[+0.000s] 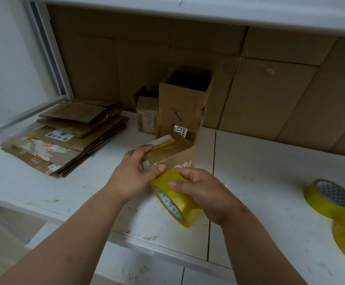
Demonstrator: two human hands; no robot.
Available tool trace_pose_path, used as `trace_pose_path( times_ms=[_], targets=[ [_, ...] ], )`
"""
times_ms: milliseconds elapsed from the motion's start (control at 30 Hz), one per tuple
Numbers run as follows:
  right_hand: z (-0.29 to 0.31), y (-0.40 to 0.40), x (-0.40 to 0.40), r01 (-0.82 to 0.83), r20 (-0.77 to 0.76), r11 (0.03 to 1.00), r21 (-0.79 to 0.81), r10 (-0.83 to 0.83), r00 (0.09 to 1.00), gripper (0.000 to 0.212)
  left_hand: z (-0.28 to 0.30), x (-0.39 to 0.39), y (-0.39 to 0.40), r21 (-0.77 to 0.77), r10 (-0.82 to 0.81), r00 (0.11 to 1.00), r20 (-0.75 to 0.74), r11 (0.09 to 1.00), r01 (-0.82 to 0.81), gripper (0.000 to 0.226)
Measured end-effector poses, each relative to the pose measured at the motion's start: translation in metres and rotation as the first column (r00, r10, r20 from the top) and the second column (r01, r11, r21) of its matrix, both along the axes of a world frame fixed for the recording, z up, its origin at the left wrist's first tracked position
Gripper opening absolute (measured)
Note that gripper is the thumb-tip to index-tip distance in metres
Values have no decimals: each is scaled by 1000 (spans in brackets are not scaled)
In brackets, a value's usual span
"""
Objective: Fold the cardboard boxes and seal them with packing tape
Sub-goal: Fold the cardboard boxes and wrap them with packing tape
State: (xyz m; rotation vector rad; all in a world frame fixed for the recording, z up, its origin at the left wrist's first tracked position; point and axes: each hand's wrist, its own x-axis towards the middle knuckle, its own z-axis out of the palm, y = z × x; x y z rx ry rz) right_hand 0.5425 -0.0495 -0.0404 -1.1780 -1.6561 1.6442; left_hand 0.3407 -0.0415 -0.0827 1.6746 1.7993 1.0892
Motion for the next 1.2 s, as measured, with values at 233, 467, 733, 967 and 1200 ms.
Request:
trace_pose_path(
  times_ms=[233,467,733,967,1200],
  targets=[
    [-17,-16,3,53,-218,980,-193,-95,971,21,5,-8,13,-49,-33,999,-37,998,31,64],
    [-26,-31,4,-24,-233,996,-86,3,972,29,10,-14,14,-92,-68,997,-22,994,66,66],
    [-30,-41,10,-47,-339,991,-124,2,941,33,23,-13,16,-189,-57,996,73,979,70,75],
    [-28,-43,11,-57,-213,996,-68,41,976,53,21,9,1,-119,210,936,282,976,-183,80],
    [-27,-36,15,-124,-216,991,-50,110,970,54,23,12,-41,-413,272,810,520,910,-39,47]
  ],
)
